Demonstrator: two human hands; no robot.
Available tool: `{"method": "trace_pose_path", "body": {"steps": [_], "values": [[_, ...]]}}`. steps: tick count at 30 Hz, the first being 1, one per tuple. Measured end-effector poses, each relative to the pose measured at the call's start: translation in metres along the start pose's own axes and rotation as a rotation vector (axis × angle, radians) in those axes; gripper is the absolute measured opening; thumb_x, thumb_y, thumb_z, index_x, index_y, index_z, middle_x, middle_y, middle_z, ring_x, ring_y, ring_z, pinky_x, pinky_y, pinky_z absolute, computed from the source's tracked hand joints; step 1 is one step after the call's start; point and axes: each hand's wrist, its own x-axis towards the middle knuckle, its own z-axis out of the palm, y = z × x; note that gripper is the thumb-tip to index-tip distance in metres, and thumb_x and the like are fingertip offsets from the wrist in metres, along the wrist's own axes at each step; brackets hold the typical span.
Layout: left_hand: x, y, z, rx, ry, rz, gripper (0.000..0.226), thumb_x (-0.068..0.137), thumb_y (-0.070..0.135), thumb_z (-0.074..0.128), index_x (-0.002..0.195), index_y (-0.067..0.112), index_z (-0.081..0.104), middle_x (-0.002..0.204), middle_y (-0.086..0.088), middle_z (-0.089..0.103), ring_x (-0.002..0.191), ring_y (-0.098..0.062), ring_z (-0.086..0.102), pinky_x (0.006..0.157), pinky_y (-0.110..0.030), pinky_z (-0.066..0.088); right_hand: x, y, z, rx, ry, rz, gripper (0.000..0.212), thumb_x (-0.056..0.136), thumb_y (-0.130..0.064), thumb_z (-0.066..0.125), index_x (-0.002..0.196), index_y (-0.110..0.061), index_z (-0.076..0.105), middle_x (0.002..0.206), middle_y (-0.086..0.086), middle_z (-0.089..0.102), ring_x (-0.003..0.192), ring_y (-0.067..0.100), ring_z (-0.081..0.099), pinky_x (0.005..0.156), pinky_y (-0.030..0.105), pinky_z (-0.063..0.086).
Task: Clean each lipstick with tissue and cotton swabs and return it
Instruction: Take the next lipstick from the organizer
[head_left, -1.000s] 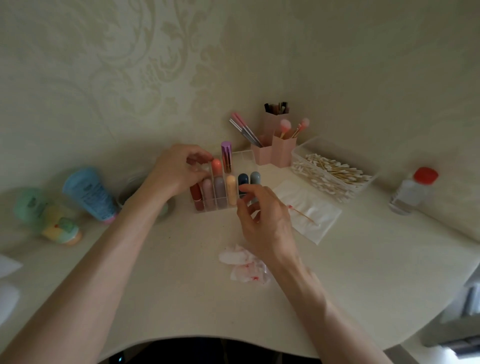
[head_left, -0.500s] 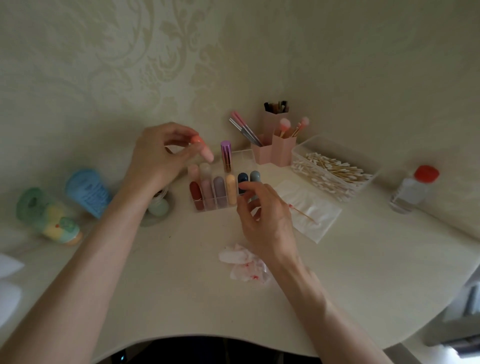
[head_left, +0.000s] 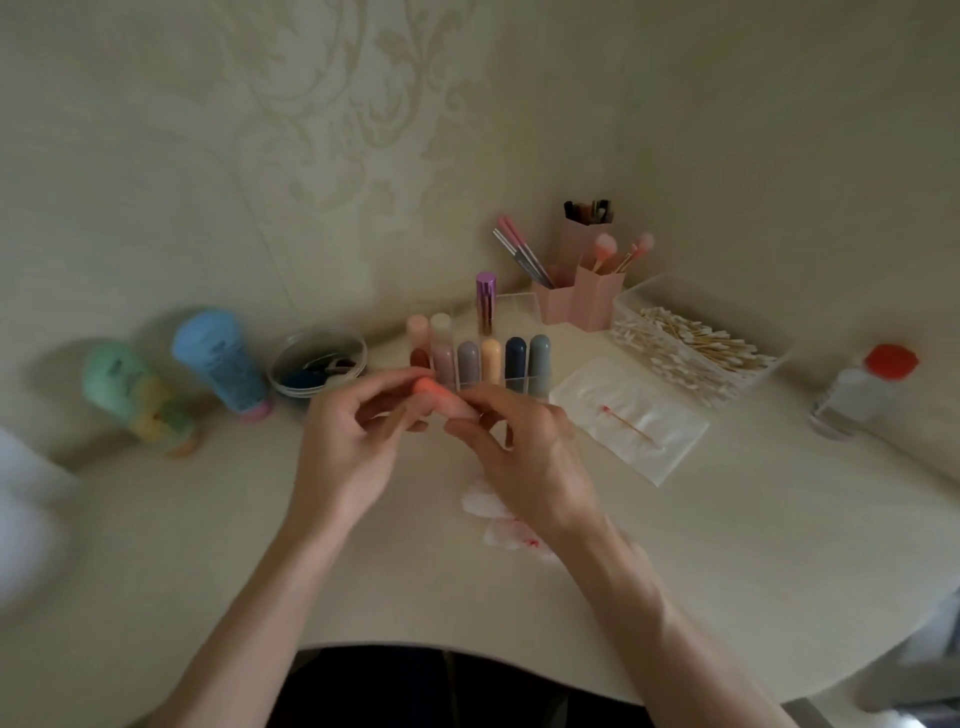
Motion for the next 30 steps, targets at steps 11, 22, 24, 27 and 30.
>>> {"method": "trace_pose_path", "body": {"steps": [11, 22, 24, 27, 30], "values": [[-0.004, -0.024, -0.019, 0.384, 0.059, 0.009, 0.019, 0.092, 0.024, 0.077, 0.109, 0.032, 0.076, 0.095, 0.023, 0.075, 0.089, -0.001, 0.068, 0.073, -0.010, 0.047, -0.001, 0.015, -0.007, -0.114, 0.063, 0.089, 0.016, 0.096, -0.023, 0.075, 0.110, -0.029, 0.073, 0.088, -0.019, 0.067, 0.081, 0.006, 0.062, 0.070, 0.018, 0.048], [-0.016, -0.030, -0.014, 0.566, 0.202, 0.257, 0.035, 0.091, 0.019, 0.077, 0.125, 0.018, 0.070, 0.114, 0.002, 0.060, 0.085, -0.006, 0.058, 0.083, -0.019, 0.048, -0.001, 0.008, -0.006, 0.026, 0.053, 0.113, 0.021, 0.092, -0.029, 0.080, 0.111, -0.027, 0.070, 0.092, -0.016, 0.071, 0.088, 0.005, 0.065, 0.072, 0.019, 0.049], [-0.021, -0.022, -0.010, 0.391, 0.180, 0.276, 0.031, 0.090, 0.020, 0.079, 0.120, 0.017, 0.073, 0.103, 0.001, 0.064, 0.076, -0.014, 0.062, 0.074, -0.020, 0.050, 0.000, 0.005, -0.004, 0.086, 0.043, 0.088, 0.021, 0.092, -0.028, 0.080, 0.110, -0.027, 0.070, 0.095, -0.015, 0.073, 0.093, 0.005, 0.067, 0.075, 0.019, 0.051], [-0.030, -0.008, 0.002, 0.085, 0.092, 0.148, 0.029, 0.084, 0.023, 0.081, 0.113, 0.024, 0.076, 0.083, 0.001, 0.070, 0.063, -0.011, 0.060, 0.062, -0.022, 0.050, -0.001, 0.001, -0.002, 0.158, 0.035, 0.013, 0.020, 0.092, -0.026, 0.080, 0.110, -0.024, 0.071, 0.098, -0.015, 0.074, 0.094, 0.009, 0.069, 0.073, 0.020, 0.052], [-0.032, -0.004, 0.011, -0.072, 0.099, 0.066, 0.019, 0.087, 0.021, 0.078, 0.105, 0.027, 0.079, 0.073, 0.001, 0.068, 0.057, -0.012, 0.053, 0.059, -0.022, 0.046, -0.002, 0.000, -0.001, 0.177, -0.006, -0.019, 0.020, 0.094, -0.029, 0.079, 0.112, -0.025, 0.073, 0.097, -0.015, 0.075, 0.093, 0.010, 0.069, 0.072, 0.022, 0.053]]}}
